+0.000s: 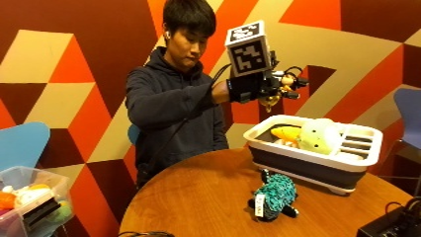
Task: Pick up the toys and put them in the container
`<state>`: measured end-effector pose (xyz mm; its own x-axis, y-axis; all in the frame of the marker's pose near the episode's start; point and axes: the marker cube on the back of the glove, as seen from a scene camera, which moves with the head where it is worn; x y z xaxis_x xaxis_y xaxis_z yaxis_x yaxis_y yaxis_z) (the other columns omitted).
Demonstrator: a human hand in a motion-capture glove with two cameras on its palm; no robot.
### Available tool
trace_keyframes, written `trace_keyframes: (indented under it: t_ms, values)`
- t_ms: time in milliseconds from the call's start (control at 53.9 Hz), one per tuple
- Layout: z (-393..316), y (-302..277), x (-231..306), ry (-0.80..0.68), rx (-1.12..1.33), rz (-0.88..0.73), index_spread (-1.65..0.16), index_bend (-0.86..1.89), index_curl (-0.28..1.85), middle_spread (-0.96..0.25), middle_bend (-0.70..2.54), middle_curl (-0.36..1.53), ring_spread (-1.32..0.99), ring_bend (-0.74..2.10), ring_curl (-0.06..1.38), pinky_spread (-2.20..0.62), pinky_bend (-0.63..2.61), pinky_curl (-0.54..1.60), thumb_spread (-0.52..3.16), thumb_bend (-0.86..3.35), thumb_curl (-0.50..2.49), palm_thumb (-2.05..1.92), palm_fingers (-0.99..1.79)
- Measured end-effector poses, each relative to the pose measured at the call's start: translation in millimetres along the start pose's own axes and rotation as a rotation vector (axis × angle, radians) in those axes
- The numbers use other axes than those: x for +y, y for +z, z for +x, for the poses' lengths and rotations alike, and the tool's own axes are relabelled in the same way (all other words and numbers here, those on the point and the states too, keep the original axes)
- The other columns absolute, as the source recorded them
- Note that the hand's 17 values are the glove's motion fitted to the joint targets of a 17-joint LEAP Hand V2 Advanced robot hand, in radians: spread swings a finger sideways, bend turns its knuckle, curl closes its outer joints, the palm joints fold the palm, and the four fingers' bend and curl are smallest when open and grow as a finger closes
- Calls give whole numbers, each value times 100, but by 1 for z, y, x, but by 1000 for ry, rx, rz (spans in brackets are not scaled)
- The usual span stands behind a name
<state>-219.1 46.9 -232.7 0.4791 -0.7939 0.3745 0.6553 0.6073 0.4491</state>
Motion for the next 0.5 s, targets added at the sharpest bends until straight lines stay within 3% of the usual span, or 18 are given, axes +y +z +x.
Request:
trace_keyframes:
  t_ms: [148, 315, 390, 501]
  values:
    - [-24, 51, -20, 31, 122, -87, -18, 117, 74, -26, 86, 51, -18, 18, 7, 2, 52, 35, 110, 2, 70, 83, 8]
    - [-36, 104, -22, -14, 124, -299, -20, 110, 72, -20, 69, 47, -14, 19, 10, 3, 60, 38, 116, -2, 67, 74, -6]
    - [-35, 106, -21, -30, 103, -319, -21, 81, 64, -13, 48, 41, -9, 23, 13, 4, 70, 40, 120, -5, 60, 64, -23]
    - [-24, 88, -20, 32, 122, -274, -22, 57, 56, -8, 36, 38, -6, 19, 15, 4, 70, 40, 123, -3, 55, 56, -20]
